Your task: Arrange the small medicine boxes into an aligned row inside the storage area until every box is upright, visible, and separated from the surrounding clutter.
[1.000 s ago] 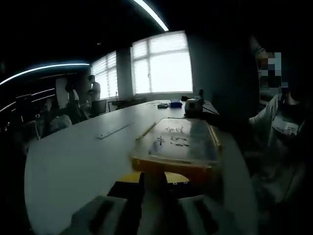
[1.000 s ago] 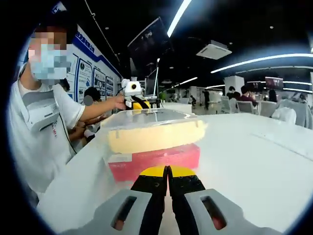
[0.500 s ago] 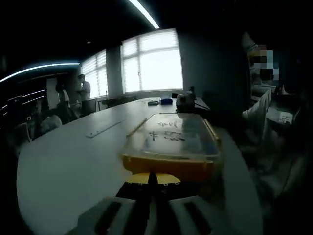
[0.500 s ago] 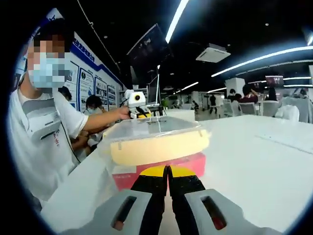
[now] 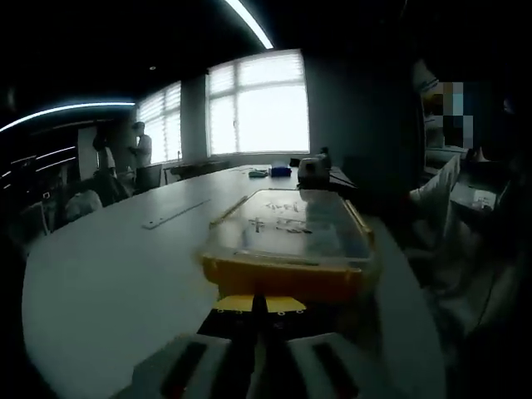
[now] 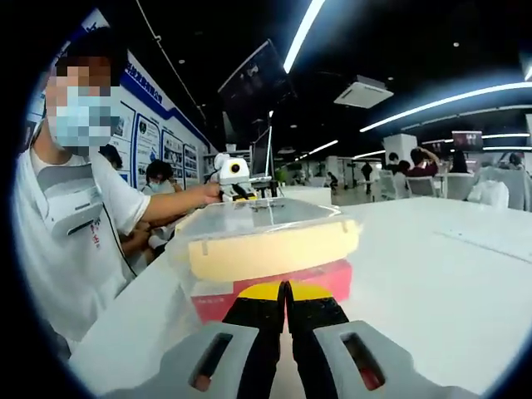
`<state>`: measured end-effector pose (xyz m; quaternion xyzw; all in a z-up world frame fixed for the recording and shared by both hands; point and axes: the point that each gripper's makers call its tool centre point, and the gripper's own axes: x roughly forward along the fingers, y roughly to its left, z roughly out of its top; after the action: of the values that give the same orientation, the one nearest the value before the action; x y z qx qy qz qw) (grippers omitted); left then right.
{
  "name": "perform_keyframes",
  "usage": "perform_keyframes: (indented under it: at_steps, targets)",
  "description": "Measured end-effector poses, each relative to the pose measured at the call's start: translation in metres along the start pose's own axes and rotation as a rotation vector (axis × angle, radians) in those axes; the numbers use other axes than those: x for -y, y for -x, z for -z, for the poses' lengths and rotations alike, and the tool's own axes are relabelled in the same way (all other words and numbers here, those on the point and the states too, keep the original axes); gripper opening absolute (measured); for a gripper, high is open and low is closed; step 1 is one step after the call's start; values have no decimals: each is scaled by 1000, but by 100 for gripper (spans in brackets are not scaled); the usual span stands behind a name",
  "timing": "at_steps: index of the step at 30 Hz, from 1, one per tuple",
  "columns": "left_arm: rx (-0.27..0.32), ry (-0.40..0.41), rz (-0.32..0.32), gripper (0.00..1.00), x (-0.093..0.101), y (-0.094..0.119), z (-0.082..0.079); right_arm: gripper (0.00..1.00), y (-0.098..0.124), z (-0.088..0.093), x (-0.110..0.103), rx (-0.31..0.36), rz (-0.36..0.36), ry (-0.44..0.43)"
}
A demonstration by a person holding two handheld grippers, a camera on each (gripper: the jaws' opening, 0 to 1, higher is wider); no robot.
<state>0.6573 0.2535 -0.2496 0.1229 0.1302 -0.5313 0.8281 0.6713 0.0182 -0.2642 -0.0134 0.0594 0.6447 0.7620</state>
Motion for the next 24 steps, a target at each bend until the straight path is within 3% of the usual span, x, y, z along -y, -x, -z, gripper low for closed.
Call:
perform_keyframes:
  at_steps: [1,2,3,8,14,19,20,24]
  targets:
    - [-1,1,3,0,0,-1,0,0,-1,0,0,0,0,0]
    - [37,-24,5,0,-2,-7,-6,0,0,0,-1,-2,-7,-18]
    - [0,2,16,0,1,-2,0,0,0,0,0,-1,-5,-13]
    - [6,-27,0,0,2,-4,-1,0,1,0,3,1,-8,-29]
    - [106,104,-30,0,-3,-5,2,0,3,1,4,0,2,-24]
    - [94,62,-66,0,-4,-4,2,0,3,2,5,-1,3,-28]
    - [89,102,-63,0,-5,-3,3,0,3,2,5,-1,2,-29]
    - [98,103,-56,0,-6,-4,3,0,3,2,5,-1,2,-24]
